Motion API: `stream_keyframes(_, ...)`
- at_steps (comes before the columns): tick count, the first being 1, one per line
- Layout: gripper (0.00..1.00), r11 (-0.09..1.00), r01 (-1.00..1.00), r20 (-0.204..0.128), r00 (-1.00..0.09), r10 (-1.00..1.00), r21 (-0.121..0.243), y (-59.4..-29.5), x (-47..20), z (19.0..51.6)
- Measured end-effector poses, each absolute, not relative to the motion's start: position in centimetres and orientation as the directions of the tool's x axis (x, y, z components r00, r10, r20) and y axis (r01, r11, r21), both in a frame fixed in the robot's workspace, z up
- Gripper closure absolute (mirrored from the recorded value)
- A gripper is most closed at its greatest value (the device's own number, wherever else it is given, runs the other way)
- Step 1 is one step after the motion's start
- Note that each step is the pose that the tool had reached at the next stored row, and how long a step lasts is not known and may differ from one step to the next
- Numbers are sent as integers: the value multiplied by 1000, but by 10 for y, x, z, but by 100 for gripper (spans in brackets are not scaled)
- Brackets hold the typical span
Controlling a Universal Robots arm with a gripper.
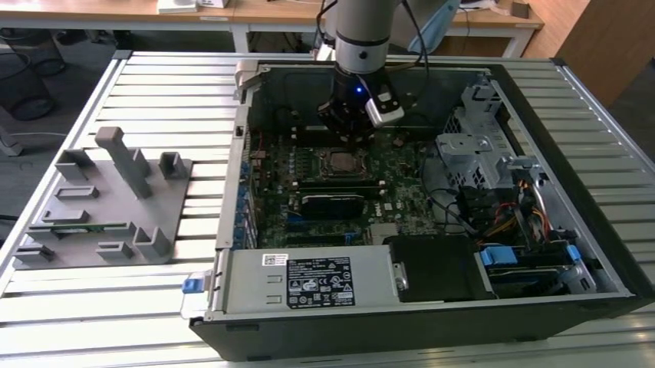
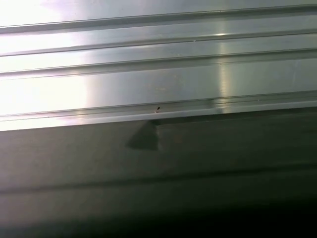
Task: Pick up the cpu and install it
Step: 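Install the first cpu locking lever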
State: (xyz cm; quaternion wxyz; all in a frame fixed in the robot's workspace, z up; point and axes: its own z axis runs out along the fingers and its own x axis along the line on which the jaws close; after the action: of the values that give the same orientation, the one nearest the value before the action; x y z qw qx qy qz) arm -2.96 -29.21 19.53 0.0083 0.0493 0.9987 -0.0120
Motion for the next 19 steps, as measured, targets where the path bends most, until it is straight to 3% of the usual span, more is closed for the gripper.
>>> stream_keyframes(8,89,995,98,-14,-995,98,13,-292,-29,195)
stream_keyframes(19,89,995,98,-13,-995,98,14,-293,-29,205)
